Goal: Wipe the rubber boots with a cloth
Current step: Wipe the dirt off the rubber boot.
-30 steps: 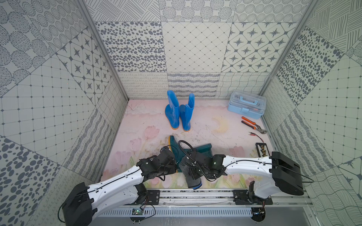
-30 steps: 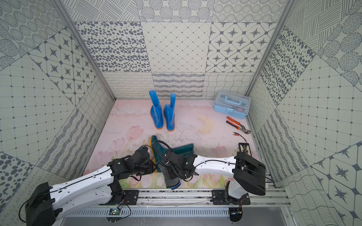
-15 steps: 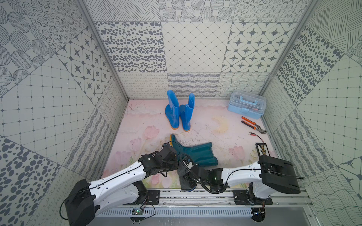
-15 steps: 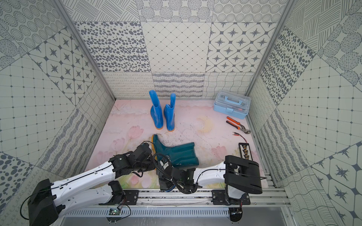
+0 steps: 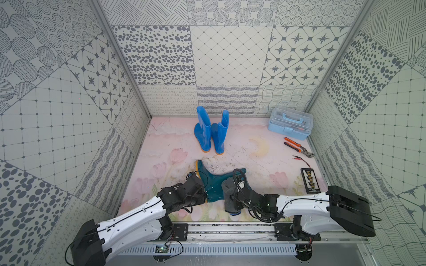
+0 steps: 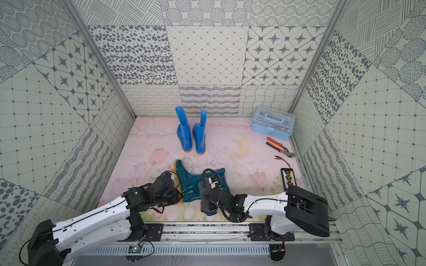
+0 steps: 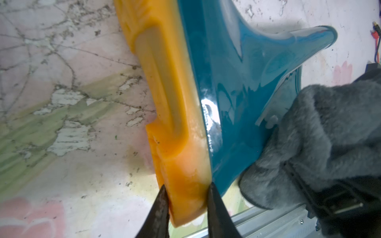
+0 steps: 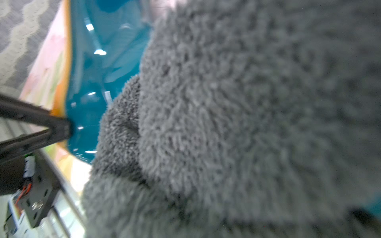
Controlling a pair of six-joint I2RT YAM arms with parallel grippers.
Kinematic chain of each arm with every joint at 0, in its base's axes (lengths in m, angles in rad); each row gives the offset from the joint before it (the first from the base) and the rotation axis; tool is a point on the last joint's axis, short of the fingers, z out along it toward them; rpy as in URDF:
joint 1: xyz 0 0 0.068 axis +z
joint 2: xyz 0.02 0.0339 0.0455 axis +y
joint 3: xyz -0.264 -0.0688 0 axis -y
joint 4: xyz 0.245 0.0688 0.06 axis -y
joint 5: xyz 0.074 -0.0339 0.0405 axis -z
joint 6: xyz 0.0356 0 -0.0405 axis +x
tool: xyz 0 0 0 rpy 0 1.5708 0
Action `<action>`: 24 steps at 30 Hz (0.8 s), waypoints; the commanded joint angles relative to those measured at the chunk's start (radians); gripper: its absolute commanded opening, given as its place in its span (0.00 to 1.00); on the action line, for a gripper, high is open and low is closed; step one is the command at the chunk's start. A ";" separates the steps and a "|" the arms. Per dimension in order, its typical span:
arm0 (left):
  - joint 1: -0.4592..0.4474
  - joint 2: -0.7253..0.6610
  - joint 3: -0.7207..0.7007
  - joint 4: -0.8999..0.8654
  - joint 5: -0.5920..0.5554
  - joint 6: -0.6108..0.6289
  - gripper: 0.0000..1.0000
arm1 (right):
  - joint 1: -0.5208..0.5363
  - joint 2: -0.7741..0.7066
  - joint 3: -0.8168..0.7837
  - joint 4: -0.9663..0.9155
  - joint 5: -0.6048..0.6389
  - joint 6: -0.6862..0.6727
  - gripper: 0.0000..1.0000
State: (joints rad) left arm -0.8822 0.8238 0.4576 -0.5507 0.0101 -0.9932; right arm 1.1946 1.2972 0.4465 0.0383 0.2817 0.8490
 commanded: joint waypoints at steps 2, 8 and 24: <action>0.003 -0.065 -0.011 -0.088 -0.022 -0.019 0.00 | -0.068 -0.201 -0.063 -0.359 0.133 0.142 0.00; 0.003 -0.037 -0.011 -0.021 -0.006 -0.037 0.00 | -0.073 -0.467 -0.092 -0.543 0.253 0.173 0.00; 0.002 0.124 0.069 0.175 0.094 -0.071 0.00 | 0.225 0.344 0.315 0.367 -0.170 -0.268 0.00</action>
State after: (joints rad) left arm -0.8822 0.9291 0.4847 -0.5045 0.0418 -1.0401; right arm 1.4021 1.5372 0.6838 0.1925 0.2230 0.6830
